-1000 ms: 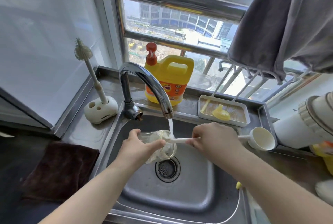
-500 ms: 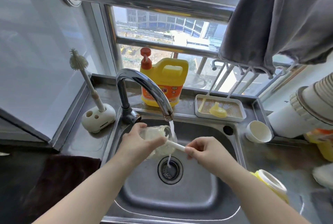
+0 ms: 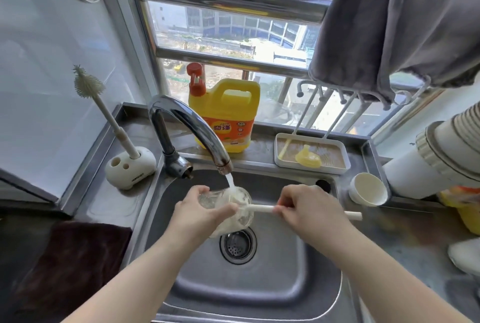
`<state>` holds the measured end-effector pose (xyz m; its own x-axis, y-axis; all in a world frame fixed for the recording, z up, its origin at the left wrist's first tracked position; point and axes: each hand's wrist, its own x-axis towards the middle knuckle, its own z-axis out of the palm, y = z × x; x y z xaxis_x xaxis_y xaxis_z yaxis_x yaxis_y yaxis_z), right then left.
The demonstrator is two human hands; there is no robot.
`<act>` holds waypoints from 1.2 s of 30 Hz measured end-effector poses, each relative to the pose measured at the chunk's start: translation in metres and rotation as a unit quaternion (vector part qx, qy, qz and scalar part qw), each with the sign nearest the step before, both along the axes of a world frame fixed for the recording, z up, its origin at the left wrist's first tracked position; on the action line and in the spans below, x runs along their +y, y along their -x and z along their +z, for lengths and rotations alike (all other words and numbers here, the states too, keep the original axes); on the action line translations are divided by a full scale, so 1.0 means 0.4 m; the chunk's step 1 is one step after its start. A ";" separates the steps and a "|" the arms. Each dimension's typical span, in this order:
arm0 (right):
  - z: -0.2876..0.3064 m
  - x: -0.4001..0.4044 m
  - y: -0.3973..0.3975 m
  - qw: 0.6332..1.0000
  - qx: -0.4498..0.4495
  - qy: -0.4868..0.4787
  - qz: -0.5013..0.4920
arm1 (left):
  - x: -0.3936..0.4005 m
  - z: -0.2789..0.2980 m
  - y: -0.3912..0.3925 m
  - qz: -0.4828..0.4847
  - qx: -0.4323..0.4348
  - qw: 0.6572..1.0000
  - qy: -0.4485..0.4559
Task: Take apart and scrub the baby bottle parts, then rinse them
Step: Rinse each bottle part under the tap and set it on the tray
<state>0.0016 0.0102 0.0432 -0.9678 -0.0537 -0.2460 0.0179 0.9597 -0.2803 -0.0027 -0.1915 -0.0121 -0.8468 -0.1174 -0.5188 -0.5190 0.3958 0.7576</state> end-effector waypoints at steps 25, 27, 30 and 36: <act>-0.026 0.045 0.015 0.970 -0.077 0.232 0.019 | -0.039 0.021 -0.015 -0.006 -0.037 0.935 -0.353; -0.019 0.071 0.027 0.984 -0.076 0.161 0.027 | -0.052 0.018 -0.013 0.009 -0.011 0.940 -0.341; -0.013 0.064 0.035 0.991 -0.003 0.132 0.020 | -0.052 0.018 -0.010 0.019 0.016 0.949 -0.314; -0.019 0.046 0.021 0.989 0.004 0.132 0.061 | -0.058 0.029 0.004 -0.006 0.023 0.955 -0.296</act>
